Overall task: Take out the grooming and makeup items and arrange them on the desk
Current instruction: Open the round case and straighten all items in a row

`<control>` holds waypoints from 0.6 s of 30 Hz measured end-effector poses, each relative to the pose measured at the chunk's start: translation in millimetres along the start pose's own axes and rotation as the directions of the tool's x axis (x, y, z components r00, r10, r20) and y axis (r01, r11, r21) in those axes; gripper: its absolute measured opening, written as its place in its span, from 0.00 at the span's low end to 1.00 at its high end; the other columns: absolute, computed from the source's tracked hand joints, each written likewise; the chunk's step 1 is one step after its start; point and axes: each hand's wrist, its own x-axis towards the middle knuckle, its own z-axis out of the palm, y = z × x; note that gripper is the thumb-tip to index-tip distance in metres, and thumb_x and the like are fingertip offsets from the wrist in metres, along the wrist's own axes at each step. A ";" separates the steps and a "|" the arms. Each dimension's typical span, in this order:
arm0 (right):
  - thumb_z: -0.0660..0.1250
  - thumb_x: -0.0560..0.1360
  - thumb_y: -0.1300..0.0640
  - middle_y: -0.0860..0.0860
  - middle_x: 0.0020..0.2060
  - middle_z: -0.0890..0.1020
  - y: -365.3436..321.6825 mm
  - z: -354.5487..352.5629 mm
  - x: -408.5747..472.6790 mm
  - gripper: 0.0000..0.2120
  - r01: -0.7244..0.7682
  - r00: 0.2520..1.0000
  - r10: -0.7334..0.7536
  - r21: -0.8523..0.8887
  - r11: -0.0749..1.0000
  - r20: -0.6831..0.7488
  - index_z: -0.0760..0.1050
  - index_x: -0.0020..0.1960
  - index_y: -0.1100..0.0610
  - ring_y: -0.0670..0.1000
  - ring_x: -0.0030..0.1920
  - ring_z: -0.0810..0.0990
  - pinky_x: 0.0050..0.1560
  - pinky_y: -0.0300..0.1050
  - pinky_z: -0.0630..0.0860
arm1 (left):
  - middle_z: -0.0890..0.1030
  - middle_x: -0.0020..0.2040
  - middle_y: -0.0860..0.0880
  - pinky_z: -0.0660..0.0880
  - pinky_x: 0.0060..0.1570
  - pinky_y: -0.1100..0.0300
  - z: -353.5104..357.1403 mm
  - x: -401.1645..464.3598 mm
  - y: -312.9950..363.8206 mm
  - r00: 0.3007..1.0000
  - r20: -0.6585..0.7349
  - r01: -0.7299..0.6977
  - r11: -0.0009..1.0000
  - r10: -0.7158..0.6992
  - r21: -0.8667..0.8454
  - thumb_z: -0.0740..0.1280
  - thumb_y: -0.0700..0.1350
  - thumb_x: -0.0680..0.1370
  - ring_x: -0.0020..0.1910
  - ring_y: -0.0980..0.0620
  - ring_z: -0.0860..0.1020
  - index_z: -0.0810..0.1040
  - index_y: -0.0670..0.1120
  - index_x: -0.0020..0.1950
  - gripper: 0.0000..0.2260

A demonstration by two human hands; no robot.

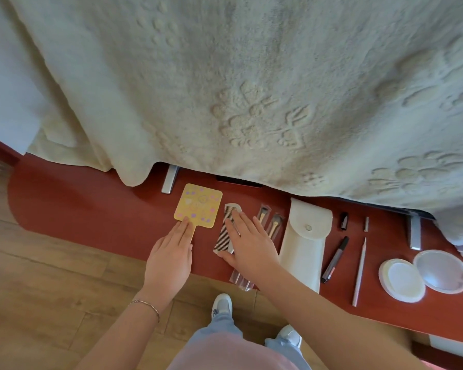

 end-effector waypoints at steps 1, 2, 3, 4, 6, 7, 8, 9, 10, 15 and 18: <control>0.51 0.77 0.36 0.56 0.77 0.52 -0.5 -0.2 0.0 0.36 -0.002 1.000 0.002 -0.001 1.000 -0.006 0.50 0.76 0.58 0.54 0.76 0.48 0.74 0.52 0.42 | 0.77 0.64 0.44 0.77 0.50 0.53 0.2 -0.4 0.0 1.000 -0.008 0.007 1.000 -0.007 0.008 0.67 0.42 0.74 0.59 0.47 0.78 0.75 0.41 0.64 0.19; 0.51 0.77 0.36 0.56 0.76 0.53 -1.0 0.7 0.6 0.36 -0.002 1.000 0.002 -0.009 1.000 -0.009 0.52 0.76 0.58 0.54 0.76 0.50 0.74 0.52 0.43 | 0.77 0.64 0.44 0.77 0.50 0.53 0.1 -1.2 -0.1 1.000 -0.009 0.017 1.000 -0.017 0.014 0.63 0.43 0.76 0.60 0.47 0.78 0.75 0.41 0.65 0.17; 0.52 0.77 0.36 0.56 0.76 0.56 -1.5 1.8 0.9 0.36 -0.002 1.000 0.002 -0.022 1.000 -0.016 0.54 0.76 0.58 0.55 0.76 0.52 0.74 0.52 0.45 | 0.77 0.64 0.45 0.77 0.51 0.52 -1.2 -1.5 0.3 0.999 -0.002 0.034 0.999 -0.034 0.020 0.57 0.45 0.78 0.60 0.48 0.78 0.75 0.41 0.65 0.18; 0.53 0.76 0.35 0.57 0.75 0.59 -2.3 2.2 0.6 0.36 -0.011 1.000 0.010 -0.037 0.999 -0.026 0.57 0.75 0.58 0.55 0.75 0.56 0.73 0.52 0.48 | 0.77 0.64 0.45 0.77 0.51 0.52 -2.0 -1.9 0.5 0.999 0.018 0.047 0.999 -0.048 0.022 0.54 0.46 0.77 0.60 0.48 0.77 0.75 0.41 0.65 0.20; 0.55 0.74 0.35 0.57 0.73 0.63 -0.9 -0.9 -1.9 0.37 -0.063 0.996 0.058 -0.057 0.996 -0.072 0.61 0.73 0.59 0.55 0.73 0.61 0.72 0.52 0.53 | 0.77 0.64 0.45 0.77 0.51 0.52 -3.5 -2.4 1.8 0.997 0.030 0.066 0.998 -0.066 0.024 0.51 0.48 0.76 0.61 0.48 0.77 0.75 0.41 0.65 0.23; 0.56 0.75 0.36 0.57 0.74 0.62 2.8 -2.9 -4.2 0.37 -0.085 0.993 0.079 -0.058 0.995 -0.091 0.59 0.74 0.59 0.56 0.74 0.60 0.72 0.52 0.50 | 0.77 0.64 0.45 0.77 0.51 0.51 -4.2 -2.5 2.6 0.997 0.029 0.073 0.997 -0.074 0.023 0.51 0.48 0.76 0.60 0.47 0.78 0.75 0.41 0.65 0.23; 0.56 0.76 0.37 0.57 0.75 0.59 8.6 -3.8 -7.3 0.37 -0.102 0.989 0.095 -0.058 0.993 -0.114 0.56 0.75 0.59 0.56 0.75 0.56 0.72 0.52 0.46 | 0.77 0.63 0.44 0.77 0.51 0.51 -4.5 -2.5 3.1 0.996 0.026 0.080 0.997 -0.080 0.020 0.51 0.48 0.76 0.60 0.47 0.78 0.75 0.41 0.65 0.23; 0.55 0.76 0.38 0.57 0.75 0.56 15.5 -5.2 -10.9 0.37 -0.121 0.987 0.114 -0.061 0.991 -0.113 0.52 0.76 0.59 0.56 0.76 0.53 0.71 0.52 0.42 | 0.78 0.63 0.44 0.77 0.51 0.51 -4.7 -2.1 3.3 0.996 0.023 0.082 0.996 -0.083 0.019 0.51 0.48 0.76 0.60 0.47 0.78 0.75 0.41 0.64 0.23; 0.54 0.77 0.38 0.57 0.76 0.53 22.1 -7.1 -14.1 0.37 -0.138 0.986 0.130 -0.073 0.988 -0.099 0.50 0.76 0.59 0.56 0.76 0.50 0.71 0.52 0.39 | 0.78 0.63 0.44 0.76 0.52 0.51 -5.2 -2.0 3.1 0.996 0.016 0.083 0.996 -0.083 0.021 0.51 0.48 0.76 0.60 0.47 0.78 0.75 0.41 0.64 0.23; 0.49 0.78 0.36 0.56 0.77 0.50 34.5 -11.6 -22.8 0.37 -0.149 0.988 0.153 -0.139 0.979 0.015 0.45 0.77 0.58 0.54 0.76 0.45 0.69 0.52 0.33 | 0.78 0.63 0.44 0.76 0.53 0.51 -7.7 -1.2 2.0 0.996 0.031 0.082 0.996 -0.083 0.023 0.51 0.48 0.76 0.61 0.48 0.77 0.75 0.41 0.64 0.23; 0.48 0.78 0.37 0.55 0.77 0.49 34.9 -14.2 -21.5 0.36 -0.112 0.992 0.119 -0.159 0.981 0.037 0.44 0.77 0.58 0.54 0.76 0.45 0.70 0.53 0.33 | 0.77 0.64 0.45 0.76 0.53 0.50 -8.6 -0.5 -0.1 0.995 0.047 0.086 0.996 -0.087 0.024 0.51 0.47 0.76 0.61 0.48 0.77 0.75 0.41 0.64 0.23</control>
